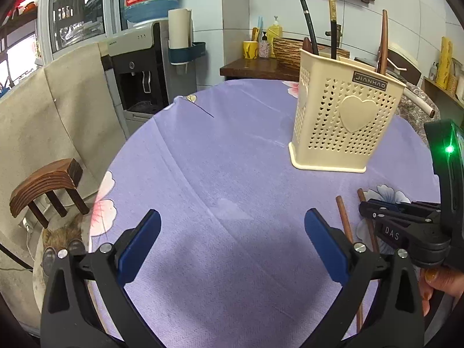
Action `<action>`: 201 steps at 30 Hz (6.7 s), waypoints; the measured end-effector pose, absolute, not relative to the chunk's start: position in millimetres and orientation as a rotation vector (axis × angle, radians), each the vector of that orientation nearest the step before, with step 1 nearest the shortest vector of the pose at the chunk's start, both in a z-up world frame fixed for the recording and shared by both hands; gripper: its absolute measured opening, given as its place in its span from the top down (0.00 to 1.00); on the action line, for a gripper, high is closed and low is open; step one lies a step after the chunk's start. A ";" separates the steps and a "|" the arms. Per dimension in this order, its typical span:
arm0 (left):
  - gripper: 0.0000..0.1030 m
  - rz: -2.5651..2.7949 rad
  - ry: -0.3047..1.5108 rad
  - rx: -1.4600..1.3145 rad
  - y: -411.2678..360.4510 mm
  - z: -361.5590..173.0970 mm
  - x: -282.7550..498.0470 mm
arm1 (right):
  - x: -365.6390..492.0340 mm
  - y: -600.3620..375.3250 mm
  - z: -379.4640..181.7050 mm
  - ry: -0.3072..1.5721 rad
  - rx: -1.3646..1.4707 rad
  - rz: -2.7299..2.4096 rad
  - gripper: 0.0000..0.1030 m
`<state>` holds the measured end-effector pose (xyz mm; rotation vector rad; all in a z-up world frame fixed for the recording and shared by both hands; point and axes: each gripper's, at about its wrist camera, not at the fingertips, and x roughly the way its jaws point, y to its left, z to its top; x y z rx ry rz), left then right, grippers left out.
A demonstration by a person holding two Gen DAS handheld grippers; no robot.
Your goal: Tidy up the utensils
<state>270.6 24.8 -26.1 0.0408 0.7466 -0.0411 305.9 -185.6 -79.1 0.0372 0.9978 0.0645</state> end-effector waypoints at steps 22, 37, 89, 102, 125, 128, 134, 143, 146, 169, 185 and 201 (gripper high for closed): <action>0.68 -0.307 0.951 0.119 -92.5 -68.9 310.6 | 303.9 -249.5 -78.3 1.018 0.103 0.066 0.92; 0.91 -0.270 0.931 0.123 -89.6 -75.8 315.4 | 298.9 -239.4 -79.8 0.999 0.080 0.041 0.92; 0.93 -0.376 0.502 0.037 -34.6 128.8 267.8 | 259.0 -243.6 106.5 0.598 0.084 0.344 0.93; 0.93 -0.425 0.475 0.045 -38.4 156.2 267.8 | 266.6 -243.1 151.4 0.548 0.107 0.383 0.93; 0.93 -0.380 0.395 0.021 -66.1 277.9 359.3 | 352.3 -242.2 231.2 0.426 0.108 0.206 0.93; 0.93 -0.358 0.455 0.017 -69.8 246.0 376.8 | 361.8 -240.8 202.6 0.464 0.114 0.201 0.94; 0.93 -0.331 0.529 0.024 -73.8 191.3 392.5 | 369.8 -239.4 164.1 0.518 0.114 0.194 0.94; 0.93 -0.318 0.598 0.047 -72.8 131.4 403.8 | 377.6 -239.0 133.9 0.549 0.107 0.179 0.93; 0.93 -0.320 0.607 0.047 -70.5 125.4 403.1 | 376.1 -239.3 130.1 0.521 0.090 0.165 0.74; 0.05 -0.146 0.101 0.050 2.8 79.5 114.1 | 61.1 -229.8 55.2 0.109 0.015 0.054 0.05; 0.05 -0.151 0.209 0.005 2.3 -28.0 -13.7 | -54.2 -200.9 -14.0 0.129 -0.011 -0.002 0.05; 0.05 -0.131 0.185 0.024 -3.5 -21.0 -20.2 | -53.9 -206.9 -15.1 0.151 0.011 -0.002 0.05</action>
